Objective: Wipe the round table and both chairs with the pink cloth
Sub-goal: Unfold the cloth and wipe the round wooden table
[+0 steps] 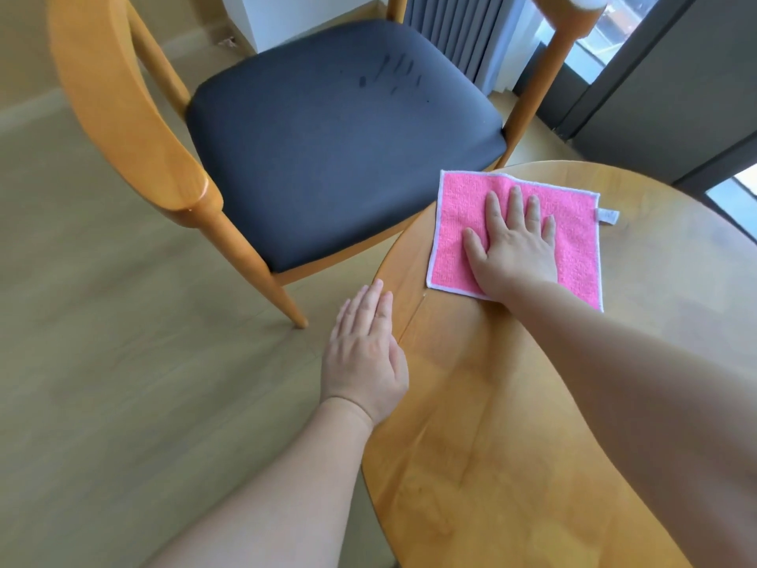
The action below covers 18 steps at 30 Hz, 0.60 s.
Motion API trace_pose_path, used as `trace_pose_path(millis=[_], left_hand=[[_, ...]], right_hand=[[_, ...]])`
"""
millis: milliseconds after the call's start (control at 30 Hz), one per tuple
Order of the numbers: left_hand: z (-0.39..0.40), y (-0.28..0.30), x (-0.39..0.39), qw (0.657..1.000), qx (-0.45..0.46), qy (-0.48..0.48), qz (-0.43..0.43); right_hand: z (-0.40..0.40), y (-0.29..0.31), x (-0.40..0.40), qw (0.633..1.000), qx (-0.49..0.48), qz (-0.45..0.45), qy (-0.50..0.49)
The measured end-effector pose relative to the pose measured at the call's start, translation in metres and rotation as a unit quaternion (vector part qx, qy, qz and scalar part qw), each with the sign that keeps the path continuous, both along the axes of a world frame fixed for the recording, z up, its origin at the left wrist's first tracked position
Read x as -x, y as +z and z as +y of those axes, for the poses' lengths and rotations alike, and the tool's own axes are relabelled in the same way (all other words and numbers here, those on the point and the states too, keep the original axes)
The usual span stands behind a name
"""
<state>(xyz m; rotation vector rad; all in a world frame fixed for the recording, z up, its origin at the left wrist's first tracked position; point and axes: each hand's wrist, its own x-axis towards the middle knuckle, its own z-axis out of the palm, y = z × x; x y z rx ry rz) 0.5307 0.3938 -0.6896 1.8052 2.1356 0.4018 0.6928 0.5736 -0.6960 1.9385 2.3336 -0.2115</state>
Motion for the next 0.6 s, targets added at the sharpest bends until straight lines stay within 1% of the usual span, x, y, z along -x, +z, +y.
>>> trace_pose_path(millis=[200,300,467,600], left_hand=[[0.000,0.000,0.002,1.000,-0.006,-0.001,-0.003],[-0.001,0.000,0.002,1.000,-0.017,0.009,-0.014],[-0.002,-0.002,0.001,0.999,-0.025,0.023,-0.032],[-0.002,-0.002,0.003,0.999,-0.027,0.027,-0.036]], right_hand=[[0.017,-0.001,0.025,1.000,0.003,0.007,0.006],[0.011,0.000,0.025,0.999,0.008,0.006,0.030],[-0.023,0.003,0.018,0.995,0.006,0.011,0.095],[-0.064,0.004,0.001,0.994,0.012,0.016,0.112]])
